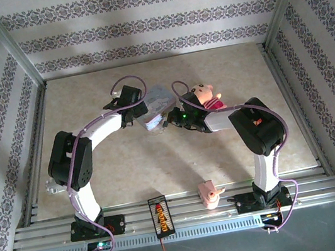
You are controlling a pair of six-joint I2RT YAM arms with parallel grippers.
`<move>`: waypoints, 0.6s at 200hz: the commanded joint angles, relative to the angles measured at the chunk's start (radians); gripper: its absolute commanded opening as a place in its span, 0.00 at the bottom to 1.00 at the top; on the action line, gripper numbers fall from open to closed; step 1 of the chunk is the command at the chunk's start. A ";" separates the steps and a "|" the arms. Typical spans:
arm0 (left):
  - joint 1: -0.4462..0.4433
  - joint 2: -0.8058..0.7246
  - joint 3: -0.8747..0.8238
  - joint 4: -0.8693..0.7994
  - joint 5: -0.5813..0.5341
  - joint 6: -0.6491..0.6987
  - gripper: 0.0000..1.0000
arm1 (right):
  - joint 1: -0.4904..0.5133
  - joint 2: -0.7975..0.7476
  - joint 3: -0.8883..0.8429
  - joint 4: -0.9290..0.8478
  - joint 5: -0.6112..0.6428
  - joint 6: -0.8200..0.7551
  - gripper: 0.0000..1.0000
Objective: Unlock a padlock with a key
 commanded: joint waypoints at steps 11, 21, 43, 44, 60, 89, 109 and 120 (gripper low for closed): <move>0.016 -0.012 -0.052 -0.063 -0.011 -0.040 0.99 | 0.006 -0.012 0.004 -0.038 0.068 0.052 0.00; 0.016 -0.017 -0.065 -0.051 0.000 -0.055 0.99 | 0.006 -0.009 0.004 -0.026 0.069 0.065 0.00; 0.016 -0.023 -0.094 -0.029 0.015 -0.080 0.99 | 0.006 -0.007 0.003 -0.006 0.079 0.095 0.00; 0.016 -0.022 -0.094 -0.029 0.015 -0.080 0.99 | 0.006 -0.006 0.003 -0.006 0.080 0.096 0.00; 0.015 -0.016 -0.101 -0.032 0.018 -0.088 0.99 | 0.005 -0.010 0.003 0.000 0.089 0.108 0.00; 0.016 -0.014 -0.104 -0.043 0.017 -0.091 0.99 | 0.002 -0.011 0.006 0.007 0.094 0.127 0.00; 0.016 -0.016 -0.109 -0.048 0.011 -0.094 0.99 | -0.001 -0.008 0.004 0.024 0.094 0.146 0.00; 0.015 -0.019 -0.110 -0.048 0.010 -0.095 0.99 | 0.000 -0.005 -0.001 0.040 0.094 0.159 0.00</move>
